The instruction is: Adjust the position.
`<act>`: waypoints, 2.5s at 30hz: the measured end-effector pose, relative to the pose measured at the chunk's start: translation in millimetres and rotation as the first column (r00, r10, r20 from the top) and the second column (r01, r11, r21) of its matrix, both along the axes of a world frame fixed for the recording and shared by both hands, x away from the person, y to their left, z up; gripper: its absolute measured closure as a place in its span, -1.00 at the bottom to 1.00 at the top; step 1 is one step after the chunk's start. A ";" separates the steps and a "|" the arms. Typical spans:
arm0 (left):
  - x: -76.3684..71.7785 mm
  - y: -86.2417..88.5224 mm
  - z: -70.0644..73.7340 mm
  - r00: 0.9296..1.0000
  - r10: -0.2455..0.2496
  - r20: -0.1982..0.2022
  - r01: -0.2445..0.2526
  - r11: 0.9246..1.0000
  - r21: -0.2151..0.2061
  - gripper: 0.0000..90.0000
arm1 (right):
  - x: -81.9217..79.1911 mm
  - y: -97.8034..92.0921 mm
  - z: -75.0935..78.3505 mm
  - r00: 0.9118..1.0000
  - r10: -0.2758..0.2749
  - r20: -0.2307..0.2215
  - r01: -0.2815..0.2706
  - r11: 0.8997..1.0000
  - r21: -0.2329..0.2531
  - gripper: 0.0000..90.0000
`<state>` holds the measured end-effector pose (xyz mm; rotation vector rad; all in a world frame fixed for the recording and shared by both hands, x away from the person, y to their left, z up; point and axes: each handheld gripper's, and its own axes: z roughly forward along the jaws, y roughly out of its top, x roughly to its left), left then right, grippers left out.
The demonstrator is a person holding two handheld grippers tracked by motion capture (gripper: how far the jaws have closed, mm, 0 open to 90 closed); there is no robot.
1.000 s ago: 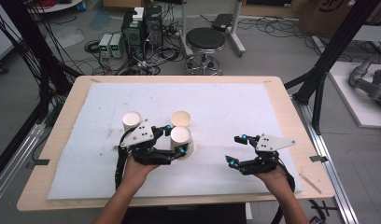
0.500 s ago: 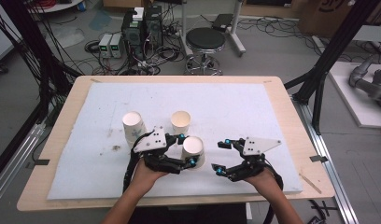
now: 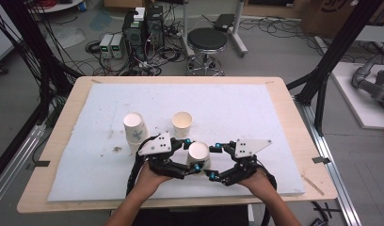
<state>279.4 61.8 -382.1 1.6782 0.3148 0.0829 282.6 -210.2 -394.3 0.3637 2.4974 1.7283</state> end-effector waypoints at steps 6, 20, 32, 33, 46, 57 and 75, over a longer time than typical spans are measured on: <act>-0.7 -5.1 -1.7 1.000 -0.028 -0.005 0.028 1.000 -0.015 -0.27 | 0.6 3.5 -1.6 0.999 0.028 -0.017 -0.028 0.999 0.017 -0.50; -2.8 -7.2 -3.1 0.999 -0.045 -0.003 0.045 0.999 -0.031 -0.26 | 2.1 4.1 -3.7 0.997 0.080 -0.024 -0.079 0.996 0.030 -0.29; -4.0 -4.2 4.7 1.000 -0.012 -0.002 0.012 0.999 0.038 -0.65 | 3.6 2.7 3.1 0.997 0.077 -0.001 -0.077 0.994 -0.074 -0.25; -3.8 -3.1 5.7 1.000 -0.011 -0.006 0.012 0.999 0.042 -0.66 | 3.6 2.3 4.2 0.997 0.078 -0.001 -0.078 0.994 -0.078 -0.25; -1.6 2.8 12.1 0.998 -0.055 -0.018 0.057 0.986 0.155 -0.66 | 4.5 1.7 15.4 0.995 0.085 0.050 -0.071 0.969 -0.239 -0.25; 1.0 -1.3 15.9 0.997 -0.076 -0.019 0.079 0.965 0.249 -0.65 | 4.8 7.9 24.4 0.988 0.137 0.067 -0.100 0.915 -0.390 -0.25; 4.5 -13.4 16.6 0.991 -0.130 -0.018 0.127 0.917 0.379 -0.64 | 5.6 27.6 31.3 0.977 0.212 0.036 -0.154 0.804 -0.575 -0.25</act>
